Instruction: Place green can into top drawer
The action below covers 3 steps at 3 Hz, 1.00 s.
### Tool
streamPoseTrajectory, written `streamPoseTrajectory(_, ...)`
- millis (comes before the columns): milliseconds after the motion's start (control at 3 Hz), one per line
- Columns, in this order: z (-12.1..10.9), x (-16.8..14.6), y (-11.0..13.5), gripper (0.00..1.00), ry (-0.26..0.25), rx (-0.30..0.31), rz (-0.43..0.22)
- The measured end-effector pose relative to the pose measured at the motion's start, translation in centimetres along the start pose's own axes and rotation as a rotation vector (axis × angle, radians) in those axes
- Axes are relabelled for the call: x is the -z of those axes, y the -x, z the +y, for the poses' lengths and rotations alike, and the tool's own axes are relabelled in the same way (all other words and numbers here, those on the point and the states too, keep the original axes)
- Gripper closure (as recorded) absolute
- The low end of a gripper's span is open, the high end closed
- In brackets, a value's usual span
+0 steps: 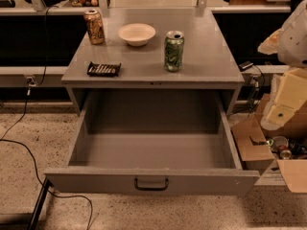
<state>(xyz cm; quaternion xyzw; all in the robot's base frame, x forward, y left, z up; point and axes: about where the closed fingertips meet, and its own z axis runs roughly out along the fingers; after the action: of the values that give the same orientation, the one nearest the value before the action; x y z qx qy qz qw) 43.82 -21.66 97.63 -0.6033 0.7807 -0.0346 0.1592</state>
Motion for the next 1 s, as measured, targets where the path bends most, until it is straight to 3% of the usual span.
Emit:
streamPoseTrajectory(333, -0.8, 0.0, 0.1, 0.0, -0.023, -0.003, -0.003)
streamPoseTrajectory(667, -5.0, -1.2, 0.1, 0.0, -0.098, -0.026, 0.001)
streamPoseTrajectory(1000, -11.2, -2.6, 1.2, 0.0, -0.199, -0.014, -0.12)
